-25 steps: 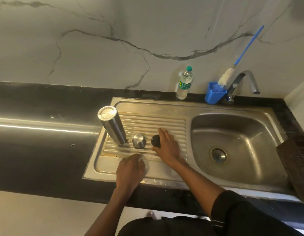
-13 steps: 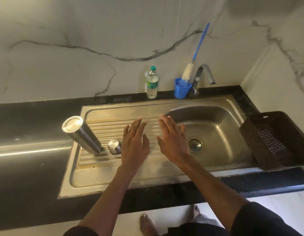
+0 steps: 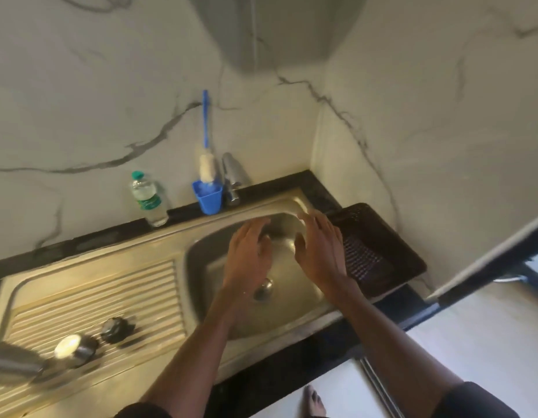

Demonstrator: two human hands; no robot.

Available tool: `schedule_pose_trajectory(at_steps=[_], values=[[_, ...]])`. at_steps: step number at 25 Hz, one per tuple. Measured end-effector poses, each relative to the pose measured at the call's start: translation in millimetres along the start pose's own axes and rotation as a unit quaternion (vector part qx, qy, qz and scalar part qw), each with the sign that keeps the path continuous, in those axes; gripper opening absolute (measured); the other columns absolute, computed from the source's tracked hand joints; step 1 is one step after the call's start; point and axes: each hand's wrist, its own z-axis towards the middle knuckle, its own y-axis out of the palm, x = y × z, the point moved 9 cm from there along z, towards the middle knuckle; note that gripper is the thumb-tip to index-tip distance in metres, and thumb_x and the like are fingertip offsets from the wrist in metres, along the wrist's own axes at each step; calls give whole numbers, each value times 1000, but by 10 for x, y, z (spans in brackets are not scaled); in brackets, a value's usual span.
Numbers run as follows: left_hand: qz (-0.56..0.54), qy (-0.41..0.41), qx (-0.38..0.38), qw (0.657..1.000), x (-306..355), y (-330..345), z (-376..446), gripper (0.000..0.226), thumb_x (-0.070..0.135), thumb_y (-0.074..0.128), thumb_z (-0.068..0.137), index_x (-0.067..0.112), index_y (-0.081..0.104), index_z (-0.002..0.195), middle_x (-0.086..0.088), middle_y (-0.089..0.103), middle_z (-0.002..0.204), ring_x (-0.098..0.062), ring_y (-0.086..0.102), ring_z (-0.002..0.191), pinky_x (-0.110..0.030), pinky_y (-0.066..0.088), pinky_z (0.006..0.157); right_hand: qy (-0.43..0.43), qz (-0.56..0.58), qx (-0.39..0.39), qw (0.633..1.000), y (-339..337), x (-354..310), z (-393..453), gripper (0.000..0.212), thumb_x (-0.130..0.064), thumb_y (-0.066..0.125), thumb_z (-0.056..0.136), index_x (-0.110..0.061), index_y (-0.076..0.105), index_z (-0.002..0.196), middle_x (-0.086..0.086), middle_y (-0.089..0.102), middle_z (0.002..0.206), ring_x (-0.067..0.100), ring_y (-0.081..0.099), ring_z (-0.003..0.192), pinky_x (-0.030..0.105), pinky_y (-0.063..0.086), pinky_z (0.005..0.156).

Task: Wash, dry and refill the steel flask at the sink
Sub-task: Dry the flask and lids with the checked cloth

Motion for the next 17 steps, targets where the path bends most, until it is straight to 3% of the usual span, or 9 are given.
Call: schedule_pose_trajectory(at_steps=[4, 7, 10, 13, 15, 17], values=[[-32, 2, -70, 997, 508, 908, 169, 37, 14, 62, 98, 20, 66, 134, 2, 63, 137, -18, 59, 127, -37, 47, 109, 122, 61, -12, 991, -274, 1001, 104, 35, -17, 59, 95, -21, 59, 130, 0, 60, 131, 21, 61, 117, 36, 50, 94], [-20, -32, -111, 993, 670, 1415, 128, 37, 20, 59, 100, 19, 63, 136, 2, 58, 140, -19, 58, 128, -33, 47, 106, 202, 66, -100, 972, -286, 1596, 124, 36, -16, 55, 96, -16, 63, 131, 4, 67, 125, 23, 65, 113, 28, 44, 82], [-13, -77, -125, 989, 680, 1652, 67, 32, 22, 57, 104, 16, 65, 135, 0, 53, 144, -20, 58, 125, -27, 43, 100, 219, 42, -230, 947, 43, 1979, 111, 33, -21, 60, 95, -13, 63, 128, 8, 69, 120, 27, 67, 112, 29, 47, 83], [8, -104, -126, 987, 654, 1745, 38, 33, 24, 57, 105, 14, 66, 135, 4, 48, 149, -18, 60, 123, -26, 43, 98, 216, 11, -335, 917, 444, 2209, 31, 71, -40, 71, 86, -16, 42, 146, 16, 51, 146, 35, 54, 130, 48, 49, 106], [18, -115, -121, 986, 601, 1748, 27, 33, 26, 59, 104, 16, 66, 135, 8, 50, 145, -15, 62, 119, -24, 45, 96, 215, 12, -344, 914, 597, 2280, 49, 99, -41, 80, 81, -18, 22, 157, 17, 36, 157, 40, 41, 142, 59, 40, 114], [16, -116, -117, 986, 570, 1749, 19, 34, 26, 61, 103, 18, 66, 136, 11, 52, 140, -14, 63, 117, -30, 52, 99, 232, 25, -322, 917, 641, 2334, 113, 116, -37, 88, 73, -19, 13, 160, 18, 31, 158, 42, 35, 145, 63, 35, 116]])
